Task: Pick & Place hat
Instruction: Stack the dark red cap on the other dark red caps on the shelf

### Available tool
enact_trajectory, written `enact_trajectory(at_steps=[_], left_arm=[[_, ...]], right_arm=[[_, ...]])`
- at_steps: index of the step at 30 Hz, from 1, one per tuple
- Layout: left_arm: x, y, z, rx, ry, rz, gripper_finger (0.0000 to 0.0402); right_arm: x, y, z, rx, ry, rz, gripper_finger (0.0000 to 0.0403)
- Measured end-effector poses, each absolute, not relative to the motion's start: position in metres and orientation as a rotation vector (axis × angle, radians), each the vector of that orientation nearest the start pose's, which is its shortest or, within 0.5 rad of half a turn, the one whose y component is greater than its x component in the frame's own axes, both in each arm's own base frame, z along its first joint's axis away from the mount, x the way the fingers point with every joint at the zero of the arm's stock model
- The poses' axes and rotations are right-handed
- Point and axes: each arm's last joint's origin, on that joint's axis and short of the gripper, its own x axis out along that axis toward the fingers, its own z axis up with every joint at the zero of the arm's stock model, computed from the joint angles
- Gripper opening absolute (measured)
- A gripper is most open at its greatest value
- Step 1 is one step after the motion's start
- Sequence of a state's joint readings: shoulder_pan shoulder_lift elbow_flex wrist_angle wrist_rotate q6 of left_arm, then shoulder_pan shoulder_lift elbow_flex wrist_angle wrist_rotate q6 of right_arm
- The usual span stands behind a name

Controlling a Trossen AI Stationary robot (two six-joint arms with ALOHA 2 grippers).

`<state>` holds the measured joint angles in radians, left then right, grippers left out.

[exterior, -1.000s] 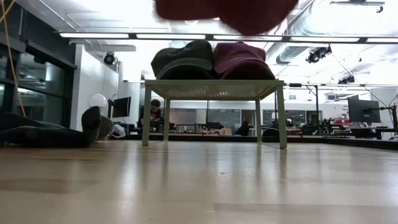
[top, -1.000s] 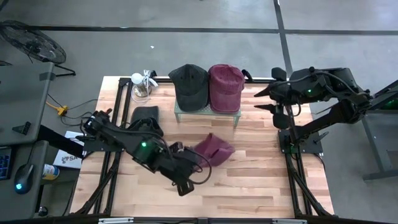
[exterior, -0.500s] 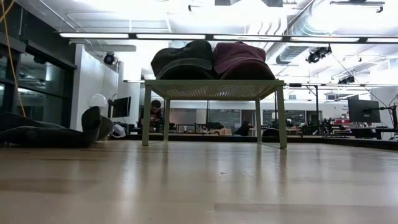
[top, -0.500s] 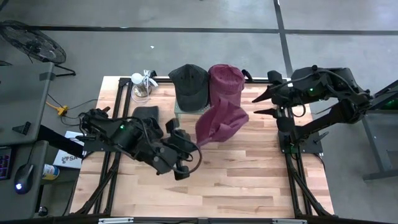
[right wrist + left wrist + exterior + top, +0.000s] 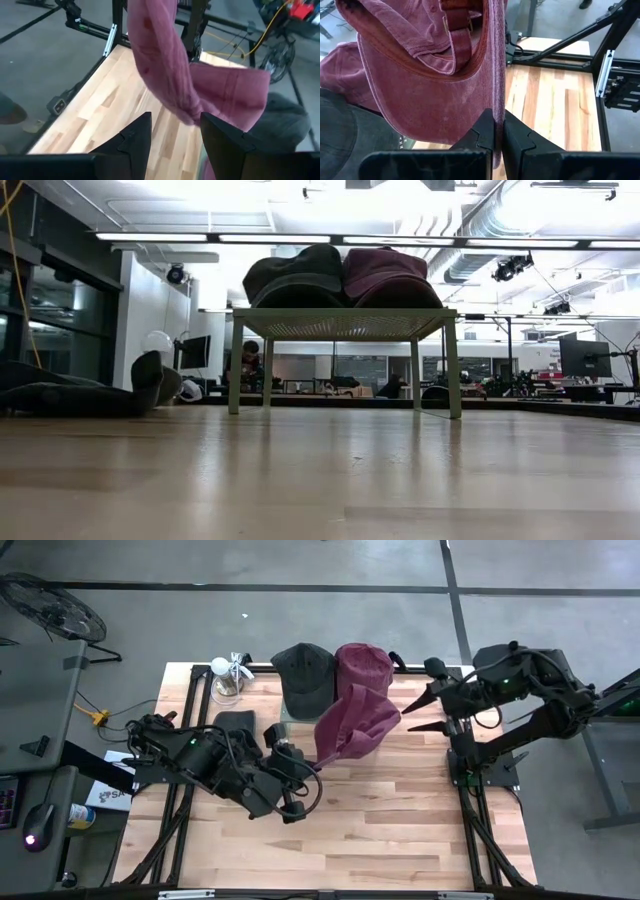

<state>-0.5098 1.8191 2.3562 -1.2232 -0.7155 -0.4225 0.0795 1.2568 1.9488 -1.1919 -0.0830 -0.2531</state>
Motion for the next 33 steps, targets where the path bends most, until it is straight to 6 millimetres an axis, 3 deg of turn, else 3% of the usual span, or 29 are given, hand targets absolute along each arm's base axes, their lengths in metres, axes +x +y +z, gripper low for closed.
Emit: enact_trajectory(at_steps=[9,18,23,29,33], left_arm=[[0.301,-0.146,0.48,-0.016,0.504,0.31,0.0007],[0.301,-0.146,0.48,-0.016,0.504,0.309,0.0007],[0.301,-0.146,0.48,-0.017,0.503,0.309,0.0007],[0.301,-0.146,0.48,-0.018,0.502,0.309,0.0007],[0.301,-0.146,0.48,-0.018,0.502,0.309,0.0007]], right_arm=[[0.184,0.017,0.51,-0.381,0.451,0.247,0.0161],[0.195,0.018,0.504,-0.4,0.493,0.259,0.0148],[0.194,0.018,0.504,-0.4,0.494,0.257,0.0108],[0.192,0.017,0.5,-0.408,0.538,0.27,0.002],[0.192,0.017,0.5,-0.392,0.542,0.266,0.0021]])
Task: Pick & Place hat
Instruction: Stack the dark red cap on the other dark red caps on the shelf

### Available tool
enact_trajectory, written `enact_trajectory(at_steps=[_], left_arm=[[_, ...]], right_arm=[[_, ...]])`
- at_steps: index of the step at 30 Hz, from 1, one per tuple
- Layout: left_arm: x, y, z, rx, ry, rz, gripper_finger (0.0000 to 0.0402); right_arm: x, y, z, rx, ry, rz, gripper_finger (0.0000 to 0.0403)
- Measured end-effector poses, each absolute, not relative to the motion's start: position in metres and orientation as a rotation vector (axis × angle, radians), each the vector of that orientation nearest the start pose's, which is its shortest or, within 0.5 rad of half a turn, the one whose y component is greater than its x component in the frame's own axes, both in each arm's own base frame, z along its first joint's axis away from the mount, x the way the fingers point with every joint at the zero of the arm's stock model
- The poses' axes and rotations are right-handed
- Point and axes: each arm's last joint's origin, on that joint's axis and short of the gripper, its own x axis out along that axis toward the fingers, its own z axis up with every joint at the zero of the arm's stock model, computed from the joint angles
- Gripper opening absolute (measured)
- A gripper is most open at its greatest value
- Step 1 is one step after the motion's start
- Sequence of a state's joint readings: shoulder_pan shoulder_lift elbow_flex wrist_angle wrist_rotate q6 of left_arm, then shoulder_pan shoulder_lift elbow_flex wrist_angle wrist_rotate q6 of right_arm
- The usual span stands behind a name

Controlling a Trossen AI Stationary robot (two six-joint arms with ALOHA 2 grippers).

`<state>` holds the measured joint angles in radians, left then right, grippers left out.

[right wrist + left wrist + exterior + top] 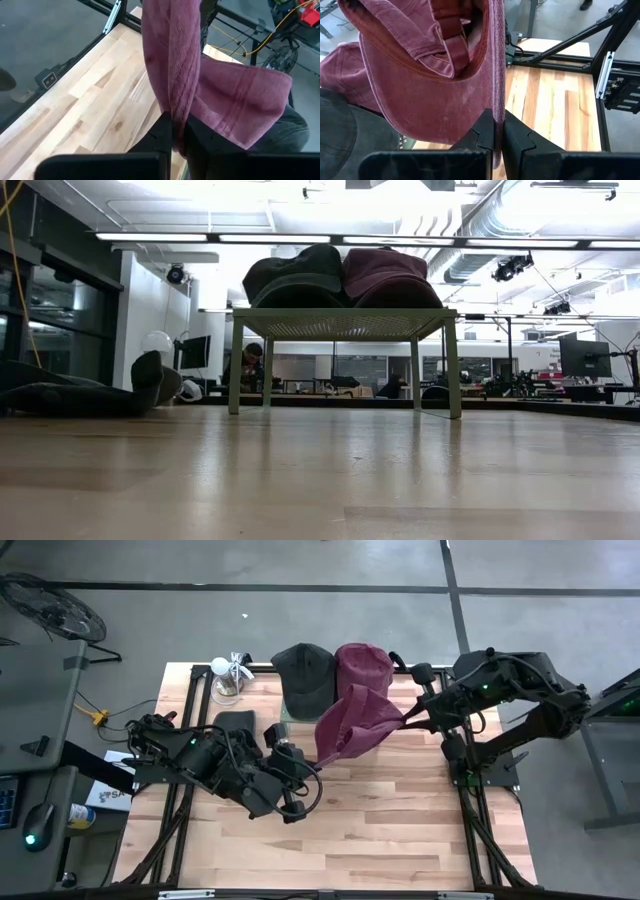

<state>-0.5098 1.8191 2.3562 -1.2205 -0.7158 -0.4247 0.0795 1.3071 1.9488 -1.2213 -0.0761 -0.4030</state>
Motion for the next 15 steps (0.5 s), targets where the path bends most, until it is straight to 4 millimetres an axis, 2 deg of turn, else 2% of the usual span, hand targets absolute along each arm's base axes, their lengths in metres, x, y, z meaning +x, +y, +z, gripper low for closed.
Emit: enact_trajectory(at_steps=[3,11,15], left_arm=[[0.3011,-0.1466,0.48,-0.044,0.495,0.315,0.0021],[0.3016,-0.1461,0.4816,0.028,0.479,0.333,0.0115],[0.301,-0.1437,0.4827,0.063,0.447,0.417,0.0147]], right_arm=[[0.1914,0.0174,0.4998,-0.386,0.547,0.264,0.0017],[0.1916,0.0159,0.4997,-0.366,0.56,0.204,0.0017],[0.1908,0.0145,0.4989,-0.339,0.581,0.149,0.0017]])
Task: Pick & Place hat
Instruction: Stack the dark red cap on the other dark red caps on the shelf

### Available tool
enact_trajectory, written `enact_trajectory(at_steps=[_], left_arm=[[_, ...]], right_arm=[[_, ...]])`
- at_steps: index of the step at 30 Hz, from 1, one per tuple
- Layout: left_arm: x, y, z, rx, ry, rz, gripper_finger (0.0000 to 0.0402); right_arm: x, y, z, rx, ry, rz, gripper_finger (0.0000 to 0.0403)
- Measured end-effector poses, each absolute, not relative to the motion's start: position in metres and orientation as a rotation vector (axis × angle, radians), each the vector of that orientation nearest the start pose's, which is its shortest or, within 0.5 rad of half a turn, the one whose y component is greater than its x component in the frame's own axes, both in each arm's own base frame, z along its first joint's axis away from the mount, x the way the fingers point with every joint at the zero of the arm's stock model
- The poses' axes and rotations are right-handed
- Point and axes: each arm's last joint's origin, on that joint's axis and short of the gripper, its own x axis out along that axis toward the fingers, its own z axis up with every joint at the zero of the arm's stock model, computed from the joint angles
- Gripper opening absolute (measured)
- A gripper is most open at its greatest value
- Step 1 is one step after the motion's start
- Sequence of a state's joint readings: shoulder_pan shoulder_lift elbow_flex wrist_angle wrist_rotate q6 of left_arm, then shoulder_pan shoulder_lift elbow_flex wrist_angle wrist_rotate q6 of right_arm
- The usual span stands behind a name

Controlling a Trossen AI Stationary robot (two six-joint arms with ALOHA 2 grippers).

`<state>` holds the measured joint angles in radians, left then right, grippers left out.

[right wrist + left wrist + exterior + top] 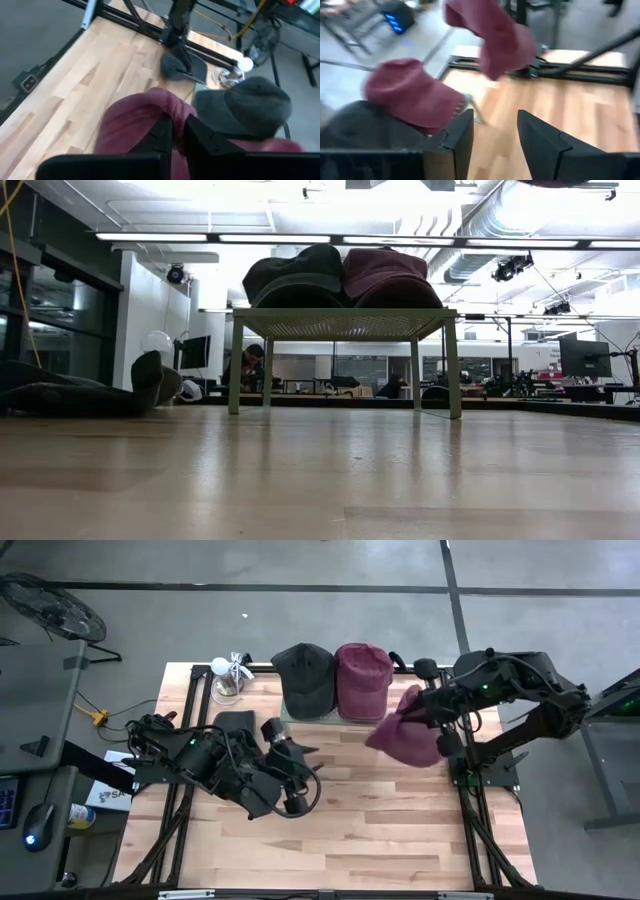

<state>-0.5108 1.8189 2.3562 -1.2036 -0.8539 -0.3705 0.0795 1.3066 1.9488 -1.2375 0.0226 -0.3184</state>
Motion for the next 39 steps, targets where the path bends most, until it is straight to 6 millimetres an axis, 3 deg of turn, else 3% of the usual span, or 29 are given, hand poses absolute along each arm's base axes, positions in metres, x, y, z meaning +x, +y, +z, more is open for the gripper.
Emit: enact_trajectory(at_steps=[13,24,33,39], left_arm=[[0.275,-0.121,0.5,0.298,0.304,0.852,0.0156],[0.245,-0.082,0.522,0.279,0.331,0.873,0.0156],[0.229,-0.047,0.525,0.247,0.437,0.843,0.0156],[0.223,-0.026,0.519,0.263,0.553,0.853,0.0156]], right_arm=[[0.194,-0.003,0.502,-0.179,0.567,-0.103,0.0017],[0.209,-0.027,0.507,-0.097,0.511,-0.131,0.0017],[0.23,-0.041,0.532,-0.082,0.545,-0.18,0.0017],[0.245,-0.067,0.513,0.017,0.624,-0.148,0.0017]])
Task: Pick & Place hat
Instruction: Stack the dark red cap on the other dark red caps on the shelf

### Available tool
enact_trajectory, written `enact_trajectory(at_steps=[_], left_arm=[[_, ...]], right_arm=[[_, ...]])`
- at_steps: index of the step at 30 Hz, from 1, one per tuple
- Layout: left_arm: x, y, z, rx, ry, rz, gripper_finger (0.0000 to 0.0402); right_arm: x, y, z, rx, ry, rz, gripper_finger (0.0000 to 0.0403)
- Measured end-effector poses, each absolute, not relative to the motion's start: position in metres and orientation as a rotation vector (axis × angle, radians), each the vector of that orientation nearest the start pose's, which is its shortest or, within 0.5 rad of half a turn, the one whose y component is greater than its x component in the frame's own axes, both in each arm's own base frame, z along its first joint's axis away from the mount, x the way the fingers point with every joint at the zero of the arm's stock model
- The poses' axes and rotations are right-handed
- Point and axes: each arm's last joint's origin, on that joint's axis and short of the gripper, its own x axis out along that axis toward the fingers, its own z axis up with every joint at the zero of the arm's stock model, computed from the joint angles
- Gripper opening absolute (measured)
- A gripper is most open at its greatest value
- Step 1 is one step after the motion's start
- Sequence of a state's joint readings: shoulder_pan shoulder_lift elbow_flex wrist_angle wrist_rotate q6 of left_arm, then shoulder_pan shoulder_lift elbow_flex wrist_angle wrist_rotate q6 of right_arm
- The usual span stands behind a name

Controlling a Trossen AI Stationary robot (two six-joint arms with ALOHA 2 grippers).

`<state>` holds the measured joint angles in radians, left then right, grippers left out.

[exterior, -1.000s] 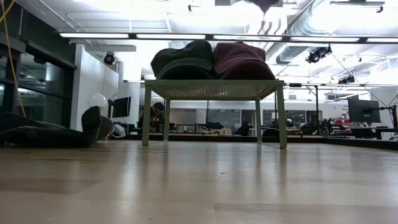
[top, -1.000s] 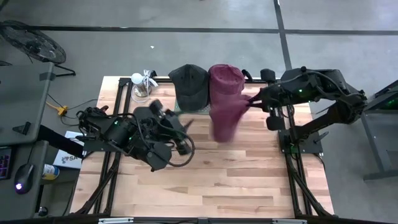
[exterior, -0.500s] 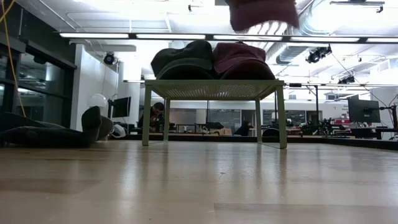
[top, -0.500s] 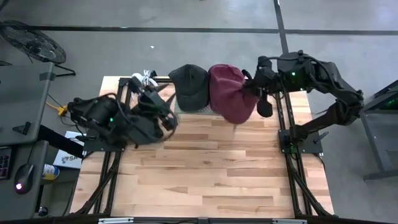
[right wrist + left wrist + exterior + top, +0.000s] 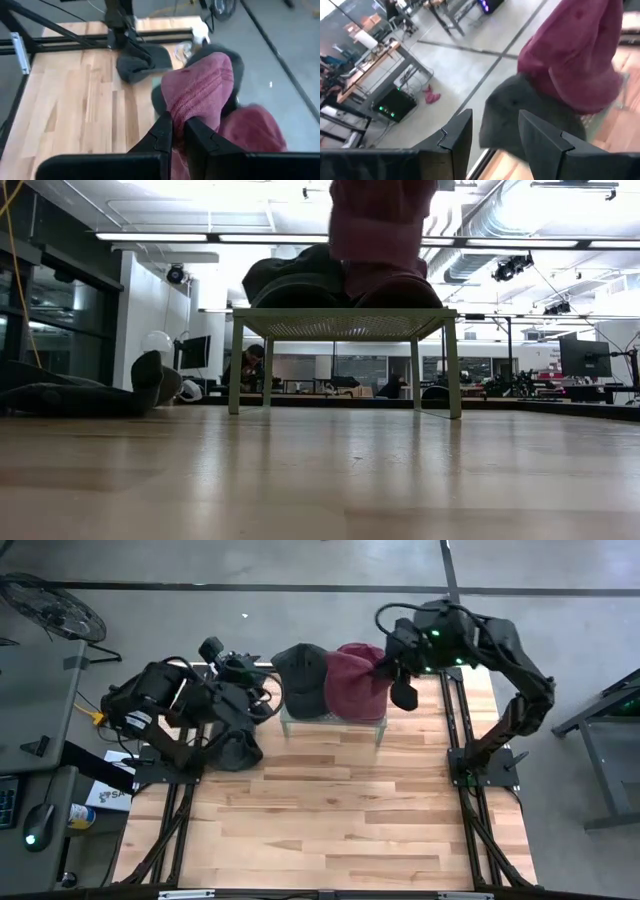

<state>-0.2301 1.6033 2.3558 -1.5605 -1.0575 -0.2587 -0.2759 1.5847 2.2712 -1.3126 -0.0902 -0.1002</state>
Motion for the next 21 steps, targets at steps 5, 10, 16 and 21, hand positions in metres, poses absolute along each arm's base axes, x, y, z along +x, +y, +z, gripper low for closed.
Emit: enact_trajectory(at_steps=[5,10,16,21], left_arm=[[0.224,-0.013,0.517,0.25,0.607,0.853,0.0156],[0.225,-0.003,0.516,0.219,0.629,0.856,0.0156],[0.226,0.005,0.516,0.191,0.633,0.876,0.0156],[0.226,0.009,0.516,0.177,0.64,0.88,0.0156]], right_arm=[[0.249,-0.08,0.505,0.047,0.657,-0.201,0.0017],[0.246,-0.085,0.507,0.059,0.648,-0.222,0.0017],[0.243,-0.091,0.506,0.066,0.664,-0.249,0.0017],[0.24,-0.094,0.504,0.078,0.69,-0.264,0.0017]])
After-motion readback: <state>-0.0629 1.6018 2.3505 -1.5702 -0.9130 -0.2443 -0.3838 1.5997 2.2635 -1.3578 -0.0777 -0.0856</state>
